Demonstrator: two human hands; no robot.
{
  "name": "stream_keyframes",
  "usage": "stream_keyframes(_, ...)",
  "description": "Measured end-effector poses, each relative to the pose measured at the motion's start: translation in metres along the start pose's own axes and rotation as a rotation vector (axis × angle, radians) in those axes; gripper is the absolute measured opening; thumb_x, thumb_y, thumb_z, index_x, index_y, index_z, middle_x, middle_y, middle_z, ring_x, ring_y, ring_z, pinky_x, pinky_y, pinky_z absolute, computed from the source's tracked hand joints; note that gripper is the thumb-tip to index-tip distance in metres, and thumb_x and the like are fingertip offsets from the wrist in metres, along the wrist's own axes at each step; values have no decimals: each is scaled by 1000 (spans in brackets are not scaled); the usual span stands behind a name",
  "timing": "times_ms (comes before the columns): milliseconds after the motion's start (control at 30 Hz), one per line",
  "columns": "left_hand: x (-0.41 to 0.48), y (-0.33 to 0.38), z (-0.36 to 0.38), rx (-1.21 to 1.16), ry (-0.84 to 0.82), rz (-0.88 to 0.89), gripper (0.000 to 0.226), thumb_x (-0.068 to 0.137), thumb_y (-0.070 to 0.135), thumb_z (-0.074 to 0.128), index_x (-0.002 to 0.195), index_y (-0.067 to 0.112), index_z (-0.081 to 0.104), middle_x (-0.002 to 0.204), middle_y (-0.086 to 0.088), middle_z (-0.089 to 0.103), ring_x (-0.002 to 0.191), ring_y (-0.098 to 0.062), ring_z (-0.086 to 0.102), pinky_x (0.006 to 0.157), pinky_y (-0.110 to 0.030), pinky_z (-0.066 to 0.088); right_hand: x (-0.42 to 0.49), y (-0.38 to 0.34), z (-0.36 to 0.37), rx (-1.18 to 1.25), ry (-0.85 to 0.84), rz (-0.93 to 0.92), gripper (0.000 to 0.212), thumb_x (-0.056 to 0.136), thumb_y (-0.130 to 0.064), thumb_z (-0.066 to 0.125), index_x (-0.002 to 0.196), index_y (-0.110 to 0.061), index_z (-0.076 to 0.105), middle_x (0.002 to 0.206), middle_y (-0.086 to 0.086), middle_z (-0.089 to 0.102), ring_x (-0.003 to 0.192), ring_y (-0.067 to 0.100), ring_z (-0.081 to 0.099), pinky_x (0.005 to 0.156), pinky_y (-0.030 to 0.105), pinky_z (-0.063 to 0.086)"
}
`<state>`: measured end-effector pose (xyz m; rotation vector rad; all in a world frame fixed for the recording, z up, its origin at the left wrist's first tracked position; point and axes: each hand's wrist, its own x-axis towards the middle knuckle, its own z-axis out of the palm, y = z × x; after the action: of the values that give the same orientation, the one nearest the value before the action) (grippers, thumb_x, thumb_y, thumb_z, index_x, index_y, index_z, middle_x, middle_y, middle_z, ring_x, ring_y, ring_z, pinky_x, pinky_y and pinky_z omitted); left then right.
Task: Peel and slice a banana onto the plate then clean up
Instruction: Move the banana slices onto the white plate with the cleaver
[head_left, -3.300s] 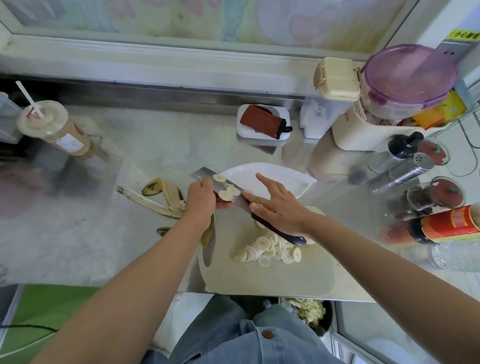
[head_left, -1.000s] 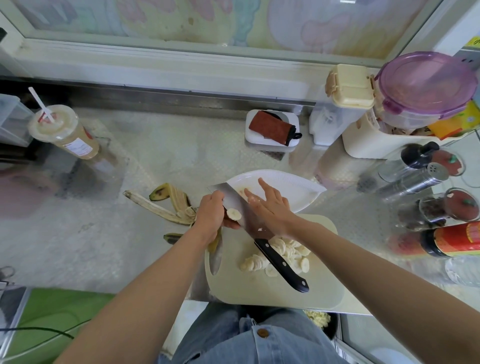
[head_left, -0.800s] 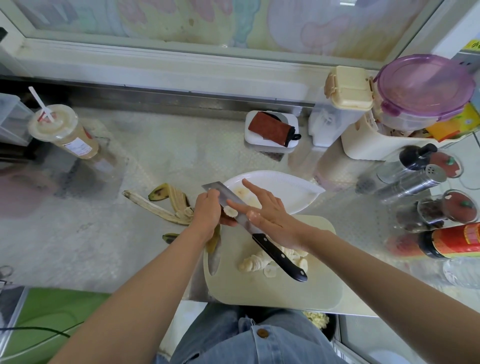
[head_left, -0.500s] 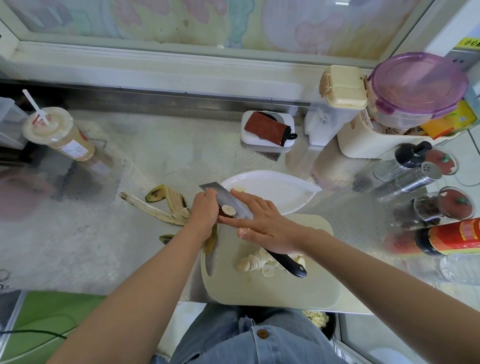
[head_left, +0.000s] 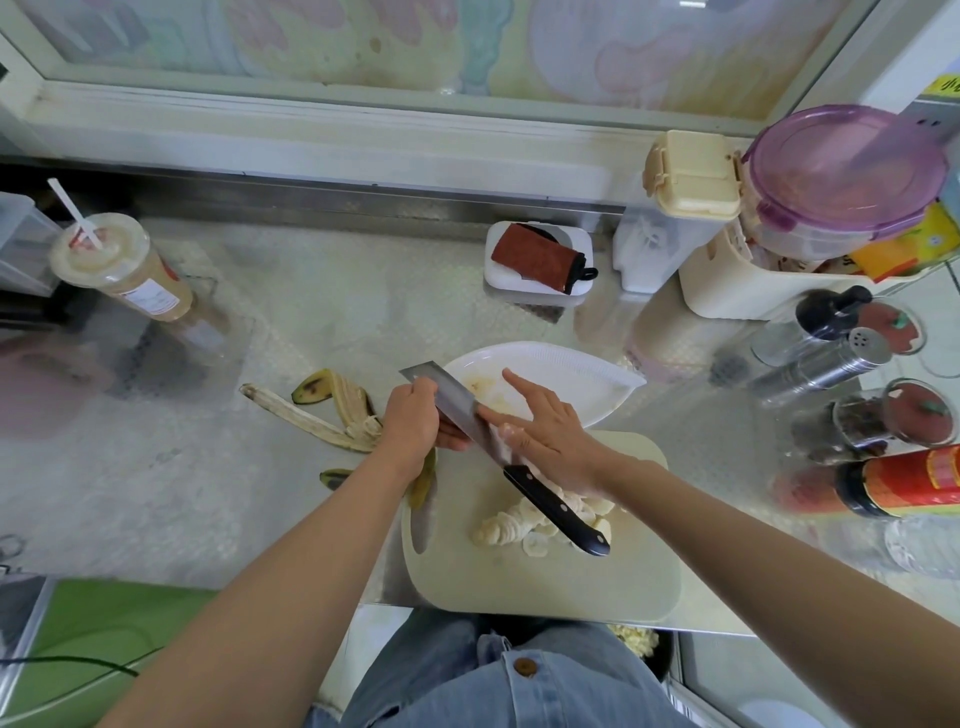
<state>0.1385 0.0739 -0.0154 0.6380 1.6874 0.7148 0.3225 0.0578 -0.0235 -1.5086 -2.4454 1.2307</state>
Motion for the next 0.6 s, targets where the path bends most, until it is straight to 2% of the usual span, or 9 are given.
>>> stream_keyframes(67,-1,0,0,29,7,5,41,99,20,24,108,-6,55,73,-20,66,54,-29,65,52,-32,56,0,3,-1,37,28,56,56,94,-58,15,144,-42,34,159,-13,-7,145,11,-5,117,46,0)
stream_keyframes(200,0,0,0,25,24,1,40,99,20,26,109,-6,55,70,-18,66,49,-27,66,53,-34,57,1,-4,1,36,2,-19,50,97,-53,18,143,-44,35,160,-13,-5,144,8,-4,112,36,0)
stream_keyframes(267,0,0,0,25,41,12,38,99,19,26,107,-5,54,69,-18,64,47,-24,65,50,-32,55,2,-1,3,29,22,65,52,99,-53,17,146,-39,33,160,-11,-6,146,12,-5,117,43,0)
stream_keyframes(333,-2,0,0,19,58,23,35,98,18,27,106,-3,54,70,-19,64,45,-23,64,48,-30,53,1,3,3,42,63,113,54,96,-59,16,146,-42,29,160,-9,-8,146,15,-6,118,50,1)
stream_keyframes(400,-3,1,-1,0,55,30,35,98,18,27,101,-3,55,70,-20,64,46,-24,64,47,-30,54,-2,1,4,21,37,48,52,95,-59,14,144,-49,28,160,-12,-9,145,12,-7,116,44,0)
stream_keyframes(467,-2,0,-1,-7,62,41,35,98,18,27,91,-1,55,65,-18,62,43,-23,62,46,-30,53,-4,-2,5,-8,32,33,49,98,-54,16,143,-44,35,160,-11,-8,145,11,-7,116,43,0)
stream_keyframes(533,-3,-1,-1,-27,73,54,36,98,17,28,86,-3,55,58,-15,60,43,-24,61,48,-33,53,-7,0,3,3,97,129,49,101,-50,19,143,-36,39,160,-7,-8,146,16,-7,118,50,3)
stream_keyframes(600,-4,-2,-1,-35,82,69,38,97,18,28,89,-4,57,58,-14,61,46,-26,63,56,-40,57,-13,1,2,41,194,170,49,100,-53,19,146,-41,31,160,-7,-7,146,18,-6,118,52,4)
